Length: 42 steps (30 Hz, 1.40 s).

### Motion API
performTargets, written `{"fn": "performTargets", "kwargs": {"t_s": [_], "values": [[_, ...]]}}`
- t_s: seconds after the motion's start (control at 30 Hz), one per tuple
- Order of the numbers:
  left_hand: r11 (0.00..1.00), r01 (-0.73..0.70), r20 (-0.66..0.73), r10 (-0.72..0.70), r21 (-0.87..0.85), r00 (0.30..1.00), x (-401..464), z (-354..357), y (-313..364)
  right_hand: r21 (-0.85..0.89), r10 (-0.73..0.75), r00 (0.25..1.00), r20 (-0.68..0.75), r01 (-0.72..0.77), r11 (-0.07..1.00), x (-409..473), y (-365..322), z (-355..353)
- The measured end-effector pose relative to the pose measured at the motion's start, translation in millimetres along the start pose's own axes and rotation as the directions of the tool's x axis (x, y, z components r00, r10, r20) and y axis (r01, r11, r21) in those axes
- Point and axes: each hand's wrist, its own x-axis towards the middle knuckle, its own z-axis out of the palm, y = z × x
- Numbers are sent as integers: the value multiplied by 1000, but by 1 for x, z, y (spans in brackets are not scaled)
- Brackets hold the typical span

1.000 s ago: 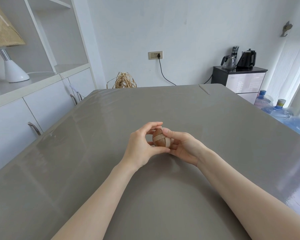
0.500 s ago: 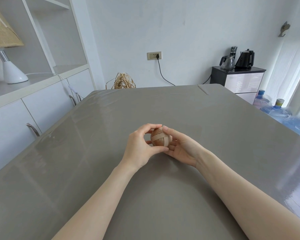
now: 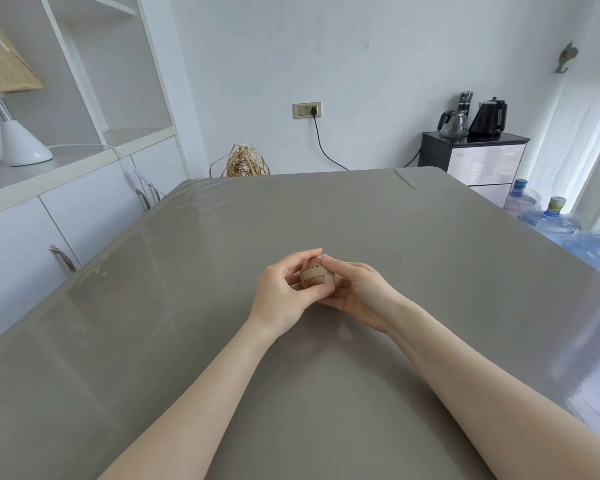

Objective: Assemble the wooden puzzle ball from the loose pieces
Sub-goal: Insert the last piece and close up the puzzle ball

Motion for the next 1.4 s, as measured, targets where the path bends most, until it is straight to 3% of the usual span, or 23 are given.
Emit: {"fn": "performTargets", "kwargs": {"t_s": [0.6,0.83,1.03,1.17,1.4], "values": [[999,-37,-19,36,-37,999,0,1,-2,-86,-50,998,31,53,995,-1,0,-5],[997,-72,15,72,1,997,3,-2,0,-83,-80,996,-28,78,994,-1,-3,-9],[998,-29,35,31,-52,999,3,-1,1,-181,-141,990,-30,133,974,-2,-2,-7],[996,15,8,-14,-82,1000,4,-3,0,-132,-197,980,3,196,972,-1,-3,-8],[997,47,-29,-49,-65,998,5,-5,-7,-381,-247,966,-77,201,902,-2,-1,-11]]}}
